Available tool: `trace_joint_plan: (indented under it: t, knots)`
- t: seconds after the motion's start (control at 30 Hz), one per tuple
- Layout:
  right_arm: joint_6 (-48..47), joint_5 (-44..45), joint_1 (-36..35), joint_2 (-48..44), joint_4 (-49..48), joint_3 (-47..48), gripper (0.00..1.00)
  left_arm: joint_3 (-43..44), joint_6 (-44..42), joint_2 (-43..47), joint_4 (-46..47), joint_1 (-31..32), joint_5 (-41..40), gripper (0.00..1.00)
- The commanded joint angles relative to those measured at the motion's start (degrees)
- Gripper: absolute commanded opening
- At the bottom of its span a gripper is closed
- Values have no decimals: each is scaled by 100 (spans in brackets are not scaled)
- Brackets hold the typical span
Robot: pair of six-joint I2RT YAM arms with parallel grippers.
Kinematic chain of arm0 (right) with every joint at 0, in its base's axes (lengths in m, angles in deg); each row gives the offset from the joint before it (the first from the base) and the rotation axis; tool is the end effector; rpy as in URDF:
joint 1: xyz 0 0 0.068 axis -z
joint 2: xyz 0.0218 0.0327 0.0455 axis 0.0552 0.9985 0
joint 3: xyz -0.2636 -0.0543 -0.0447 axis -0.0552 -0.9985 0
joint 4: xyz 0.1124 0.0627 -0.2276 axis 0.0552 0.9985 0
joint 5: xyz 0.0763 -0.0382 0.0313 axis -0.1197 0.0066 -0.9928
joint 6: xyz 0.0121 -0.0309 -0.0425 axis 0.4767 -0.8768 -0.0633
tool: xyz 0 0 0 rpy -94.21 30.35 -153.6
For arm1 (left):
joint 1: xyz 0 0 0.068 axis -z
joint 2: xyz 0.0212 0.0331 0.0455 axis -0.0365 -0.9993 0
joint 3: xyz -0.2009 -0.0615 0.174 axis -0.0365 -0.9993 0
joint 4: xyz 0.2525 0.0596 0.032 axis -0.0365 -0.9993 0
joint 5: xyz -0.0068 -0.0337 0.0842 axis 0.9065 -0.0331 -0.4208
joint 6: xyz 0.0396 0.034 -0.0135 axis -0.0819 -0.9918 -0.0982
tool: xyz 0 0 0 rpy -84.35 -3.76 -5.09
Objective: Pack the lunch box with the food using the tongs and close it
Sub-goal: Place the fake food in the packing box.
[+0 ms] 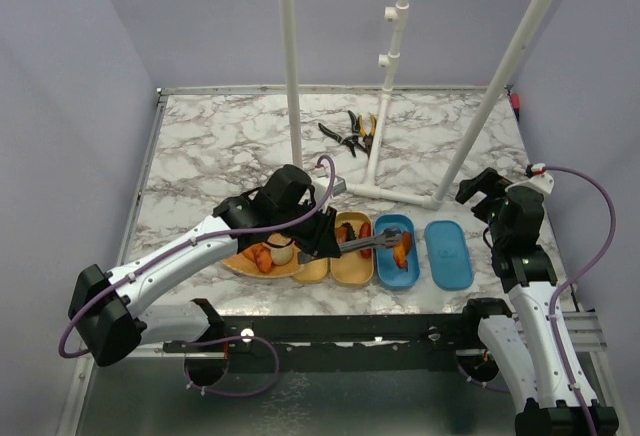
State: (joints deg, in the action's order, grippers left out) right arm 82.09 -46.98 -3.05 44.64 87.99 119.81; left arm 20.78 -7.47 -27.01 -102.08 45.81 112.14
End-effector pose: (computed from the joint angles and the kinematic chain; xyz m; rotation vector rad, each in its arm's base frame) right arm 0.1537 -0.0072 0.2746 0.5956 1.8155 0.1473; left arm 0.1557 -0.1978 0.2912 0.8413 2.3719 -1.1352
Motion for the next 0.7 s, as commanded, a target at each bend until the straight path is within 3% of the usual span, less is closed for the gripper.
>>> trace_joint_plan:
  t: [0.0, 0.17, 0.4, 0.67]
  knots:
    - [-127, 65, 14, 55, 39, -48, 100, -59, -386, -81, 211, -317, 594, 2]
    - [-129, 46, 14, 131, 5, -63, 100, -101, -518, -170, 202, -381, 650, 8]
    - [-129, 29, 14, 166, -23, -101, 100, -94, -678, -285, 127, -386, 401, 29]
    - [-135, 54, 14, 182, -41, -101, 100, 36, -756, -286, 6, -387, 188, 37]
